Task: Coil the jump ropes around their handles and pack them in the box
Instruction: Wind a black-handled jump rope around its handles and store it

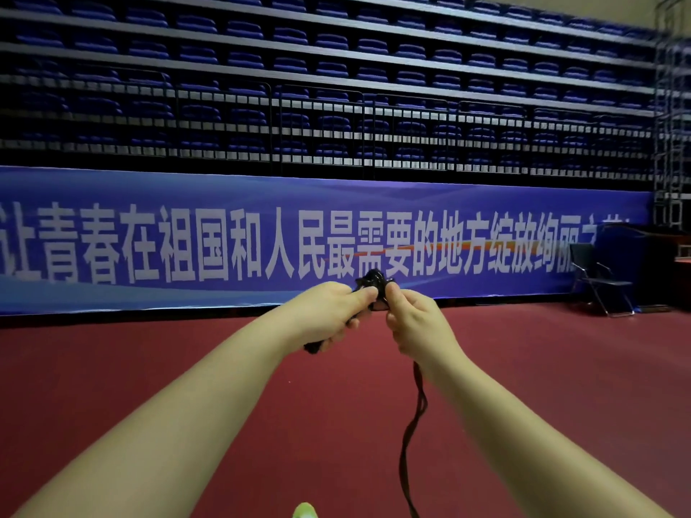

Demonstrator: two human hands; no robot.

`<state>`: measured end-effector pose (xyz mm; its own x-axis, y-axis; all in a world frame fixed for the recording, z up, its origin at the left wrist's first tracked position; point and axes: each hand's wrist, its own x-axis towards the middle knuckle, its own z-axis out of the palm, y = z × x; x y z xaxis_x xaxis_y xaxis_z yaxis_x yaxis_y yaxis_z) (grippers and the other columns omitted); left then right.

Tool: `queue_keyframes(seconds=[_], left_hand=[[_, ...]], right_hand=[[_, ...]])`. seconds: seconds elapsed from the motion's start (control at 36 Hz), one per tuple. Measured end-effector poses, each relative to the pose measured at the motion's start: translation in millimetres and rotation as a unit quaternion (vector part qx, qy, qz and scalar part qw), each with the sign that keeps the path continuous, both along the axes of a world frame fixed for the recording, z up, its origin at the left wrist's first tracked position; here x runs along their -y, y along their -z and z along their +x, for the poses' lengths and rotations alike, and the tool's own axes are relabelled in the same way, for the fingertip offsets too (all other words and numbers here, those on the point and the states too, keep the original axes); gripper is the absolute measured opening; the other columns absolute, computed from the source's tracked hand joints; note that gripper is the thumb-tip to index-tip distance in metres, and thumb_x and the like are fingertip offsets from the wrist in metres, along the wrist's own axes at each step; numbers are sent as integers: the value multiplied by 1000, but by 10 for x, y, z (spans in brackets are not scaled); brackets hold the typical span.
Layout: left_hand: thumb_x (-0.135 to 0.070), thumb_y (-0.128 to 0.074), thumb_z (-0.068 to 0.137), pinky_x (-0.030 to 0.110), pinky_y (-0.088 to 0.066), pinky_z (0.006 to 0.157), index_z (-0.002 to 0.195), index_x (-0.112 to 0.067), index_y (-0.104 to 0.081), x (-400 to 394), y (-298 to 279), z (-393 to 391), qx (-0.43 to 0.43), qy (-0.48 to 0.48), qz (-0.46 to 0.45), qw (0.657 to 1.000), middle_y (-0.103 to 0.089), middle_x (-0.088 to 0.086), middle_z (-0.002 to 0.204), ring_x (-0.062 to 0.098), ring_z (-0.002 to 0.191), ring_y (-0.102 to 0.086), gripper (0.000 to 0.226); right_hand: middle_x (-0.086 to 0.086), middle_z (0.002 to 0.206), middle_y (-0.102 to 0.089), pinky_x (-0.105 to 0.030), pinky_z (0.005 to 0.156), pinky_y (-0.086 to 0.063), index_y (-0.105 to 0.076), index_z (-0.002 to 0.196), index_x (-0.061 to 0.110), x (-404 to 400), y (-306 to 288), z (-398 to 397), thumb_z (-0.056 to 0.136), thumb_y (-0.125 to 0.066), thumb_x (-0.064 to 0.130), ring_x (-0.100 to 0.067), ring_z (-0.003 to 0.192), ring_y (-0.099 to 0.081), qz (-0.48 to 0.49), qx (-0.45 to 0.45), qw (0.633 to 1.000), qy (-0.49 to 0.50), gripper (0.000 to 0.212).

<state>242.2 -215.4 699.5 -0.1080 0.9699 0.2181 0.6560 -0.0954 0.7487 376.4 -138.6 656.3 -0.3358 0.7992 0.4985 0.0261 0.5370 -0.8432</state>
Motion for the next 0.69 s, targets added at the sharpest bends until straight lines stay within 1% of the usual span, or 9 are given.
queue_keyframes(seconds=[0.06, 0.14, 0.25, 0.33, 0.42, 0.5, 0.61, 0.64, 0.69], left_hand=[[-53, -44, 96, 27, -38, 54, 78, -16, -53, -38, -38, 12, -69, -34, 9, 997, -53, -2, 67, 15, 53, -45, 42], [-52, -44, 96, 29, -33, 53, 76, -15, -48, -49, -71, 86, -199, -57, 25, 978, -47, -1, 65, 14, 53, -41, 42], [-44, -38, 101, 29, -31, 52, 85, -16, -44, -15, -129, 192, -457, -80, 83, 882, -46, -2, 71, 12, 58, -42, 33], [-40, -38, 102, 29, -37, 58, 95, -15, -46, 34, -200, 240, -530, -79, 95, 839, -46, -3, 74, 13, 62, -45, 27], [-38, -44, 100, 27, -37, 56, 95, -18, -44, 64, -226, 254, -532, -64, 103, 838, -48, -3, 75, 11, 60, -45, 21], [-35, -58, 91, 26, -39, 55, 90, -17, -51, 93, -255, 255, -433, -30, 89, 896, -55, -1, 76, 14, 61, -50, 19], [-35, -71, 78, 30, -39, 61, 81, -16, -59, 186, -246, 159, -117, 84, -39, 989, -66, -1, 70, 18, 64, -52, 23], [-34, -69, 77, 31, -40, 64, 83, -14, -59, 201, -205, 123, 1, 138, -84, 987, -69, 1, 70, 20, 65, -56, 23], [-38, -59, 76, 28, -48, 62, 83, -8, -61, 212, -87, 76, 234, 228, -168, 930, -68, 4, 66, 17, 59, -62, 31]], right_hand=[[7, 54, -37, -22, 41, -22, -55, 85, 12, 33, -20, 18, 102, -35, 44, -6, 42, -28, -34, -11, 999, -30, 41], [3, 57, -40, -21, 43, -20, -53, 78, 16, 75, -83, 45, 100, -30, 52, -8, 41, -29, -84, 5, 996, -33, 48], [3, 56, -43, -21, 43, -21, -53, 71, 16, 84, -184, 131, 97, -29, 61, -8, 39, -29, -115, 32, 992, -38, 58], [4, 55, -43, -22, 42, -22, -60, 77, 15, 95, -224, 209, 97, -32, 59, -8, 41, -29, -109, 52, 991, -54, 56], [5, 51, -41, -24, 44, -21, -60, 74, 14, 100, -234, 218, 97, -34, 53, -8, 40, -27, -98, 45, 993, -48, 52], [3, 51, -35, -23, 44, -19, -54, 74, 12, 123, -266, 208, 97, -37, 44, -9, 40, -24, -71, 8, 996, -49, 43], [-1, 56, -29, -22, 42, -18, -50, 84, 9, 162, -306, 199, 99, -37, 34, -9, 42, -22, -5, -18, 997, -75, 32], [0, 56, -30, -22, 42, -18, -49, 82, 9, 172, -304, 199, 100, -36, 32, -9, 42, -23, 7, -25, 996, -90, 32], [2, 55, -30, -21, 41, -19, -44, 77, 10, 188, -299, 199, 102, -34, 29, -7, 41, -24, 14, -51, 991, -122, 33]])
